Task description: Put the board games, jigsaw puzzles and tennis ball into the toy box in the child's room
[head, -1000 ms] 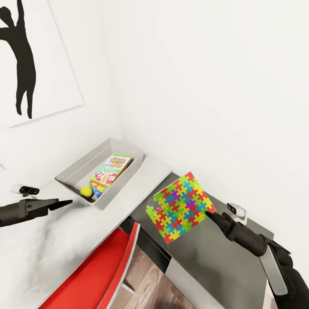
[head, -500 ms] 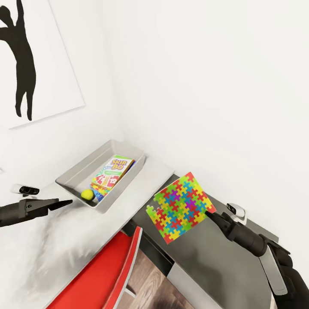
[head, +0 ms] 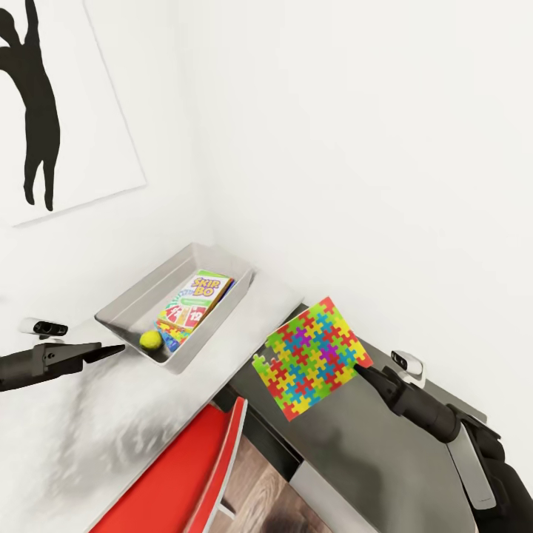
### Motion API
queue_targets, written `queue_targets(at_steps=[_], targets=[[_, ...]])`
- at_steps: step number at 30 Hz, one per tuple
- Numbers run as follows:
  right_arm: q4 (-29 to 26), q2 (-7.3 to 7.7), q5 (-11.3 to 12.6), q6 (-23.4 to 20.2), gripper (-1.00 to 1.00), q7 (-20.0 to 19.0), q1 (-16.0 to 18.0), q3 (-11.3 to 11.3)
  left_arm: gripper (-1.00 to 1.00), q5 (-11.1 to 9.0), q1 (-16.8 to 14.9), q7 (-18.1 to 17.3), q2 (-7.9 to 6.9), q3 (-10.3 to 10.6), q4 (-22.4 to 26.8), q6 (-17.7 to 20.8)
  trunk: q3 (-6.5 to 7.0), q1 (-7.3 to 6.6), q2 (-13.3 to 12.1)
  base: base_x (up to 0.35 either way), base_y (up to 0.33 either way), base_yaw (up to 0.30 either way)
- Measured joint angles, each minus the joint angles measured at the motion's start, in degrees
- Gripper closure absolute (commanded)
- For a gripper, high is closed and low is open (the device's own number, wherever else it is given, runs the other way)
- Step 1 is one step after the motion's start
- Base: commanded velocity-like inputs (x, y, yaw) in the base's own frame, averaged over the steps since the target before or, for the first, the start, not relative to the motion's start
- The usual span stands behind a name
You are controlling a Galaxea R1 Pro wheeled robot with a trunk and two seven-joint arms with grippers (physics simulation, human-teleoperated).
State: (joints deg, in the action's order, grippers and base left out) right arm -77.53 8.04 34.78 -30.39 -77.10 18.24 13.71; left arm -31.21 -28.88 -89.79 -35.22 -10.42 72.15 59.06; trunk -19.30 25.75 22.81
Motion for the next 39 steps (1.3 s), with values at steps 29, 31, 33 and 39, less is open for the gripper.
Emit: queue_targets(at_steps=[29,31,33,39], targets=[[32.6,-12.22,0.7,-21.7,1.0,36.2,41.0,-3.3,-1.0,0.0,0.0,0.0,0.01,-0.1,-0.5,0.0,0.01,0.01,0.0,0.0,0.0,0.0],[37.6,-12.99,0.5,-21.2,1.0,38.9,44.8,-3.3,-1.0,0.0,0.0,0.0,0.01,-0.1,-0.5,0.0,0.01,0.01,0.0,0.0,0.0,0.0],[41.6,-13.97,0.4,-19.6,1.0,43.1,48.0,-3.3,-1.0,0.0,0.0,0.0,0.01,-0.1,-0.5,0.0,0.01,0.0,0.0,0.0,0.0,0.0],[45.6,-16.83,0.7,-16.9,1.0,53.2,51.6,-3.5,-1.0,0.0,0.0,0.0,0.01,-0.1,-0.5,0.0,0.01,0.0,0.0,-0.003,0.0,0.001]])
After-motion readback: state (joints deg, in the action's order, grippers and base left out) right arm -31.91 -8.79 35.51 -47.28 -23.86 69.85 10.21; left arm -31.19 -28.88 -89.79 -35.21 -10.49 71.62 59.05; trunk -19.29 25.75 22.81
